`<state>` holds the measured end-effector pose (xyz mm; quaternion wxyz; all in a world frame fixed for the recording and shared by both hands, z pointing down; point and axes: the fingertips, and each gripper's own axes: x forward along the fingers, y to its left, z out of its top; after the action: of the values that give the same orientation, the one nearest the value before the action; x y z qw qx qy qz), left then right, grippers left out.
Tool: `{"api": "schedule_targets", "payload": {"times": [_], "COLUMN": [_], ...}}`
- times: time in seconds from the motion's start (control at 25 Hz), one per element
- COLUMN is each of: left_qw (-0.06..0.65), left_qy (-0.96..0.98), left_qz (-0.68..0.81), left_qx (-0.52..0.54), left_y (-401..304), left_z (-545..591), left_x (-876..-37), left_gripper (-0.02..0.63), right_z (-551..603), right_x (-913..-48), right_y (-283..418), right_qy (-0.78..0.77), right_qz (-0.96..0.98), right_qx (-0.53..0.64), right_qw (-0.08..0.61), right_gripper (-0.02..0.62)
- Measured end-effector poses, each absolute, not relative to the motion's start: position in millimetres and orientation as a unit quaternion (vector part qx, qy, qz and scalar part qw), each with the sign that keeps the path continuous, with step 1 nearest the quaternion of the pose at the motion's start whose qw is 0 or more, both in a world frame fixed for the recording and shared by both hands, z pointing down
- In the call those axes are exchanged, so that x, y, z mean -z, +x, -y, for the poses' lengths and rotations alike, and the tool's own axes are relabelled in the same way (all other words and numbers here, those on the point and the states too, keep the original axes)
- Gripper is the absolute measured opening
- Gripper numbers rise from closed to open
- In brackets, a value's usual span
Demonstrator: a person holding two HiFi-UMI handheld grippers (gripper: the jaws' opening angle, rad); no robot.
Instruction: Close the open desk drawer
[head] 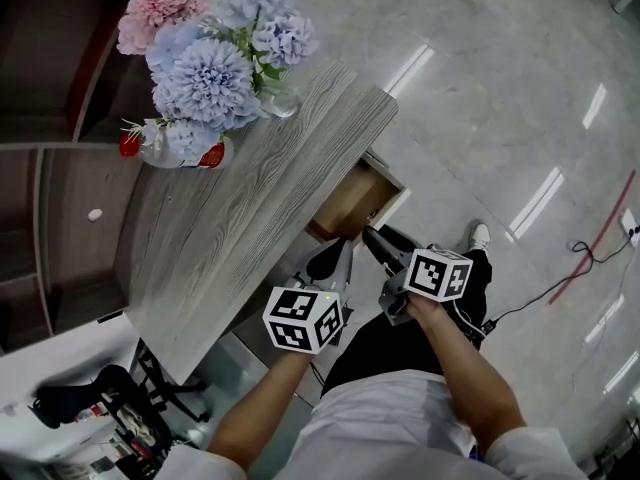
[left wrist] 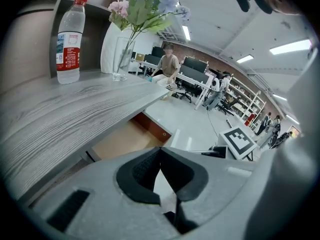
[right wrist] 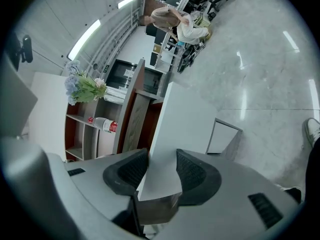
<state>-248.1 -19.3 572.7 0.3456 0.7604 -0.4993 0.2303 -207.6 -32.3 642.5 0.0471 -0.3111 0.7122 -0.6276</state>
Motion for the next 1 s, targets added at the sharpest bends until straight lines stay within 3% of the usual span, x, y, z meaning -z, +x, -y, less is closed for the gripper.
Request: {"api": "schedule_targets", "payload": {"times": [1.0], "left_qw": [0.322], "left_qy": [0.77], "left_qz": [0.496], "left_qx": [-0.238], "left_y": [-261], "left_z": [32], "left_x": [-559], "left_gripper": [0.003], "right_z": [75], "right_x": [-615], "right_y": [-245], "right_qy": [-0.276], "right_qz": [-0.734], "right_qx": [0.612], "right_qw": [0.105], "right_gripper": [0.176]}}
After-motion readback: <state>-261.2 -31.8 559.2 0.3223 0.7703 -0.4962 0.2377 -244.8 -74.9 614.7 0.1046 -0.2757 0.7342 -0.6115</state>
